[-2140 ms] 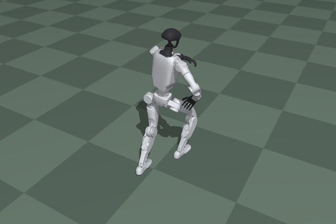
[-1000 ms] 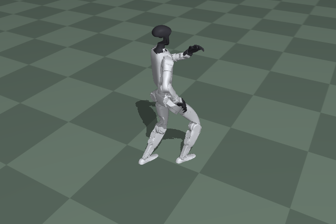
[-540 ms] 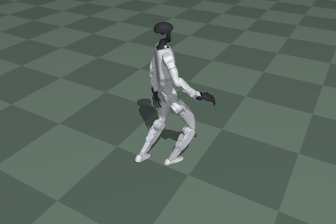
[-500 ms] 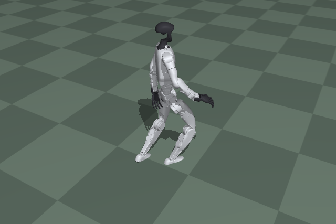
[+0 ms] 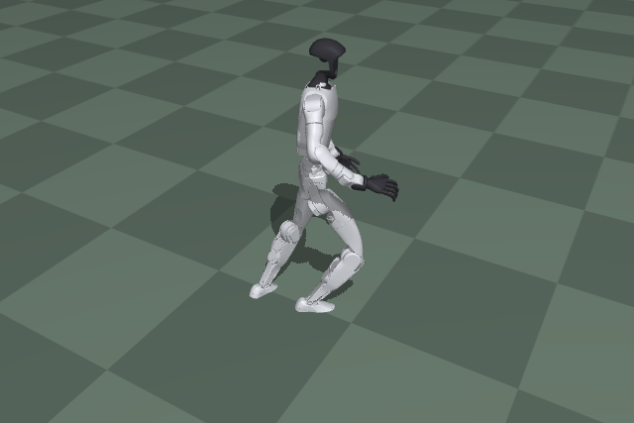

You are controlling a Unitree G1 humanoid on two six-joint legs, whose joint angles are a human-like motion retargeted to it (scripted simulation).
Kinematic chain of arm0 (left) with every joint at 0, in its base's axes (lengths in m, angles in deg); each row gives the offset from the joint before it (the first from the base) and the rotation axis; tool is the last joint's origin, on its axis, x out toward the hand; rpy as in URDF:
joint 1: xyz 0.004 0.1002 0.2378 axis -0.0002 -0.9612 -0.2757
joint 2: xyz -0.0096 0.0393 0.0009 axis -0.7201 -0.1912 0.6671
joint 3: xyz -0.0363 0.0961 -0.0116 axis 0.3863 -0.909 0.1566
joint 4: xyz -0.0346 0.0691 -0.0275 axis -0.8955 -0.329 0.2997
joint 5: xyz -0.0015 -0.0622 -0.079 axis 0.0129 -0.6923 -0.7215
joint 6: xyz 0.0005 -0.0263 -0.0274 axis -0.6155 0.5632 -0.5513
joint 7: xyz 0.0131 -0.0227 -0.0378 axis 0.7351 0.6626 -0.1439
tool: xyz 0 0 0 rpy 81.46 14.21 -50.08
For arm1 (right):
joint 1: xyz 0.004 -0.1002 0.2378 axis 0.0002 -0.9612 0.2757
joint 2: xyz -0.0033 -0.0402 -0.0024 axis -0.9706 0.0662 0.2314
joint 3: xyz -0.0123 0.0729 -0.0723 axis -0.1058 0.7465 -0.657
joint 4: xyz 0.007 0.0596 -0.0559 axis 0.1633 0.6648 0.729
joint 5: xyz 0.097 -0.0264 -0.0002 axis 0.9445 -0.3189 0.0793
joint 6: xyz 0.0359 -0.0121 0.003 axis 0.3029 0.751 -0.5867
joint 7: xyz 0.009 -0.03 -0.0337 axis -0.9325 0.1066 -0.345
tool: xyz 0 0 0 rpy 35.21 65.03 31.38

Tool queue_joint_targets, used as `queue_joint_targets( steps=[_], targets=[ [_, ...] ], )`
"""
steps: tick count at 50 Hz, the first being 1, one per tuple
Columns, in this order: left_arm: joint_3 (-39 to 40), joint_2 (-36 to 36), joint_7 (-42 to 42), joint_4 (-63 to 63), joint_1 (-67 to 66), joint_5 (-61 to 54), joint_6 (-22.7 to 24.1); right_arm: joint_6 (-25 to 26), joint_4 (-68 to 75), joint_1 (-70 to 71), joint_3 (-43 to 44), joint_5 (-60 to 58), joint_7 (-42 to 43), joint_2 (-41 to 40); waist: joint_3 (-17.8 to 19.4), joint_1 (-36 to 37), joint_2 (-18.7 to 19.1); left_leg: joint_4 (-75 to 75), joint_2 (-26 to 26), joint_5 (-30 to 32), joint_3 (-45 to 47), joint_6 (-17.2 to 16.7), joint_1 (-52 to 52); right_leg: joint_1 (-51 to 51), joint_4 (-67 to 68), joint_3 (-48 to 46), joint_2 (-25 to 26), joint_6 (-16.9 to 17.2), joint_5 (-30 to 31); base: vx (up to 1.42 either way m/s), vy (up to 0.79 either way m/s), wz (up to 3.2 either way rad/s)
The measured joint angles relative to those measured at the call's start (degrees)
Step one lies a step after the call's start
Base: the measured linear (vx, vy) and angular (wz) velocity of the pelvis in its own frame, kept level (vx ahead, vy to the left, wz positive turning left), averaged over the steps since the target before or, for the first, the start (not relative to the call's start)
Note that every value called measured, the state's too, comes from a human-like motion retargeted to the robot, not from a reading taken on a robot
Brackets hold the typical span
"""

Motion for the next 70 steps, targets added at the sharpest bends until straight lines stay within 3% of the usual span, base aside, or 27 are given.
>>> queue_joint_targets(
  steps=[7,10,13,15,18,21,25,28,33,37,40,47,50,54,59,65,70],
  targets=[
    [3.32,1.42,-0.90,0.73,-1.04,-2.14,-0.68,1.85,-2.04,2.30,2.28,3.75,-0.27,-0.99,0.31,5.48,-0.47,10.81,2.19,0.47,-6.21,-3.05,-0.84,7.16,-4.93,-1.37,2.36,-0.17,-4.53,0.09,-0.16,-1.30],
    [2.44,2.37,0.24,2.67,-1.15,-2.02,-1.18,2.51,-2.37,3.88,1.97,4.46,-0.37,-2.37,2.28,7.50,1.74,23.96,5.39,-5.80,-14.06,-4.45,-5.27,10.29,-6.51,-1.37,7.09,-0.85,-4.92,0.01,-0.10,-1.44],
    [-0.61,2.43,1.31,6.76,0.60,-1.58,-1.28,2.81,-3.07,6.07,1.00,4.37,-0.22,-3.12,3.34,7.43,5.29,34.68,10.56,-17.74,-15.89,0.09,-10.12,11.35,-8.43,-1.28,11.55,-1.19,-4.15,-0.05,0.00,-1.06],
    [-3.59,1.98,1.62,11.11,3.29,-1.66,-1.38,3.06,-4.04,8.34,0.32,4.33,-0.09,-2.82,3.12,7.14,10.45,39.36,13.81,-22.85,-18.21,1.18,-14.82,10.47,-11.98,-1.07,16.78,-1.43,-1.66,-0.09,0.07,-1.30],
    [-8.49,0.53,1.99,18.66,7.73,-2.84,0.00,2.67,-7.64,10.08,-1.26,3.57,1.00,-2.13,2.85,5.36,14.17,38.29,12.07,-24.42,-20.70,1.73,-18.47,7.55,-13.58,2.49,20.78,-0.31,0.97,-0.17,0.10,-1.60],
    [-12.30,-2.63,3.01,26.59,13.39,-4.73,2.42,1.77,-12.31,12.50,-2.41,1.91,2.09,-1.80,2.49,1.72,14.92,32.30,8.57,-24.15,-19.98,2.86,-20.94,2.48,-13.60,7.25,21.94,2.05,2.78,-0.25,0.11,-1.62],
    [-15.03,-7.36,3.46,34.79,20.78,-5.17,5.77,0.39,-17.03,13.85,-3.74,-0.37,3.07,-1.85,2.35,-3.37,14.29,28.82,6.86,-22.31,-15.02,3.16,-25.61,-3.97,-10.96,9.82,19.98,2.64,0.34,-0.36,0.07,-1.60],
    [-15.02,-11.83,2.87,39.63,27.49,-3.90,7.37,-0.08,-18.61,13.74,-3.41,-1.31,2.38,-1.38,-0.07,-5.45,13.55,24.05,4.78,-18.76,-10.70,3.86,-30.50,-8.31,-7.58,7.73,14.00,2.03,-3.87,-0.37,0.01,-1.39],
    [-13.44,-15.36,1.76,45.37,34.53,0.13,9.13,-0.76,-15.75,8.58,-1.29,-0.11,0.27,-1.31,-2.54,-4.25,11.13,25.18,3.15,-16.49,-7.02,5.52,-37.13,-3.28,0.52,1.69,2.52,-0.79,-11.44,-0.35,-0.08,-1.09],
    [-12.51,-15.78,-0.24,47.90,38.16,3.20,9.42,-1.37,-11.49,2.77,2.82,2.74,-1.62,-2.24,-3.83,0.38,6.70,22.62,0.02,-12.78,-5.94,7.64,-39.06,4.55,-1.96,-0.11,-3.80,-0.64,-15.06,-0.33,-0.13,-0.82],
    [-11.16,-15.69,-1.44,48.97,39.07,4.89,9.49,-1.55,-9.19,-0.05,5.42,4.95,-2.94,-3.40,-2.95,5.18,5.67,23.70,2.00,-11.39,-5.77,8.46,-40.82,8.60,-8.90,-1.76,-2.66,-1.02,-16.04,-0.35,-0.15,-0.91],
    [-6.49,-13.68,0.19,50.34,33.88,8.23,8.63,-1.42,-11.90,-1.83,10.06,6.15,-4.10,-3.14,0.03,11.93,8.41,35.06,10.80,-8.46,-10.15,7.22,-50.56,7.27,-16.11,-4.20,4.20,-4.26,-16.42,-0.37,-0.16,-0.65],
    [-5.58,-12.44,3.14,50.24,29.44,9.57,7.40,-1.20,-14.62,-2.38,12.61,7.10,-4.53,-2.96,2.18,14.47,9.23,38.55,7.13,-11.55,-22.81,2.35,-55.71,5.66,-13.73,-2.81,6.84,-4.76,-15.58,-0.32,-0.13,-0.91],
    [-5.43,-10.81,8.48,49.09,23.41,9.99,4.95,-0.76,-18.34,-3.81,16.99,10.30,-5.86,-2.87,3.99,16.09,10.73,47.96,7.42,-15.12,-26.18,2.20,-56.23,4.12,-10.66,-2.18,9.18,-5.24,-15.29,-0.22,-0.07,-0.58],
    [-5.81,-9.55,14.82,45.51,18.26,9.33,1.87,-0.81,-23.55,-6.92,23.58,14.93,-7.22,-2.51,5.01,17.50,13.08,51.79,8.52,-18.22,-27.84,2.61,-49.28,4.27,-10.68,-0.99,12.28,-5.26,-13.68,-0.13,0.02,-0.63],
    [-6.95,-9.01,18.68,40.46,17.21,6.43,0.74,-2.41,-30.98,-9.38,30.75,18.45,-6.22,-1.77,4.50,13.54,11.89,41.38,4.68,-21.79,-26.30,5.00,-43.08,-0.76,-4.39,0.00,8.89,-1.98,-12.16,-0.14,0.11,-0.26],
    [-7.23,-10.08,19.66,38.49,18.23,1.05,0.48,-3.86,-41.11,-6.89,35.90,21.62,-4.37,-1.71,4.56,9.22,10.70,40.97,2.88,-22.16,-23.86,7.10,-45.17,-8.24,8.77,-1.47,3.37,0.17,-5.03,-0.20,0.11,-0.25]
  ],
)
